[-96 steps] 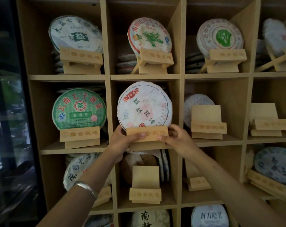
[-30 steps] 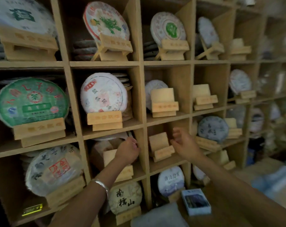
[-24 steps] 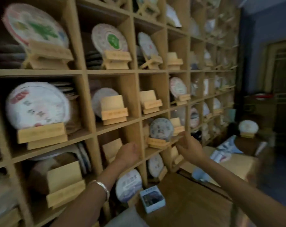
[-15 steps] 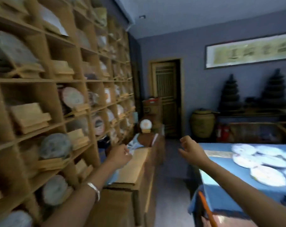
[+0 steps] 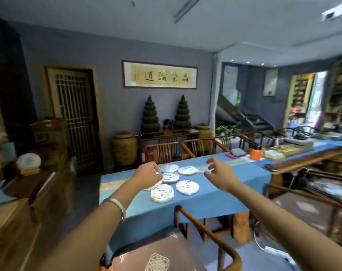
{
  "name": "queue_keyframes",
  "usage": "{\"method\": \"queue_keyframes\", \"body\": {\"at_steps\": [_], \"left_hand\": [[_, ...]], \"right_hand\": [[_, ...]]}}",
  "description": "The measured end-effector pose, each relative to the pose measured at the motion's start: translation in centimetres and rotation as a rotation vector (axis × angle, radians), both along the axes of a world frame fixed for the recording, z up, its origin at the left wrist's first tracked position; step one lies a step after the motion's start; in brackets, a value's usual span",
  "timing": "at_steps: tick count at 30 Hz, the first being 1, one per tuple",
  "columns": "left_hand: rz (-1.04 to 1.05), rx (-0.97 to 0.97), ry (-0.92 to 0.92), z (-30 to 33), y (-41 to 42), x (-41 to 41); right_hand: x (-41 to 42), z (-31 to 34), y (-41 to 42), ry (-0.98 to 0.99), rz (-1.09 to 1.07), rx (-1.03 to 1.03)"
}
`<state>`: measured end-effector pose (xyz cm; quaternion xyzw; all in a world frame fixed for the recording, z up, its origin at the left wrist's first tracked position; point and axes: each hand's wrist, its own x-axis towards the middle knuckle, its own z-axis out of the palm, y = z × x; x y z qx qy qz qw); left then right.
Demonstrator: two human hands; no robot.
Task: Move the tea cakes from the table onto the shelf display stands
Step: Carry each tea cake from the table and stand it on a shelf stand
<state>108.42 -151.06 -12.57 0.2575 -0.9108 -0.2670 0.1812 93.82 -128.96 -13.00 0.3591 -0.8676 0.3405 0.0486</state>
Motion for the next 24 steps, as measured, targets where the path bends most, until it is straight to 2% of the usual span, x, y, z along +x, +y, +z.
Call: {"method": "queue_keyframes", "body": {"at_steps": [6, 12, 18, 24], "left_hand": [[-0.335, -0.005, -0.080, -0.6, 12.2, -15.7], [-0.576, -0.056, -0.143, -1.3, 21.5, -27.2], [-0.701, -0.040, -0.156, -3.3, 26.3, -38.8], [-0.769, -0.042, -0.149, -2.5, 26.5, -50.8]], "right_hand": [[-8.3, -0.6, 12.6, -0.026, -0.261, 0.007], [-14.5, -1.7, 21.3, -0.030, -0.455, 0.018], [-22.8, -1.8, 25.1, -0.016, -0.554, 0.038], [-34.0, -1.3, 26.0, -0.019, -0.566, 0.130]]}}
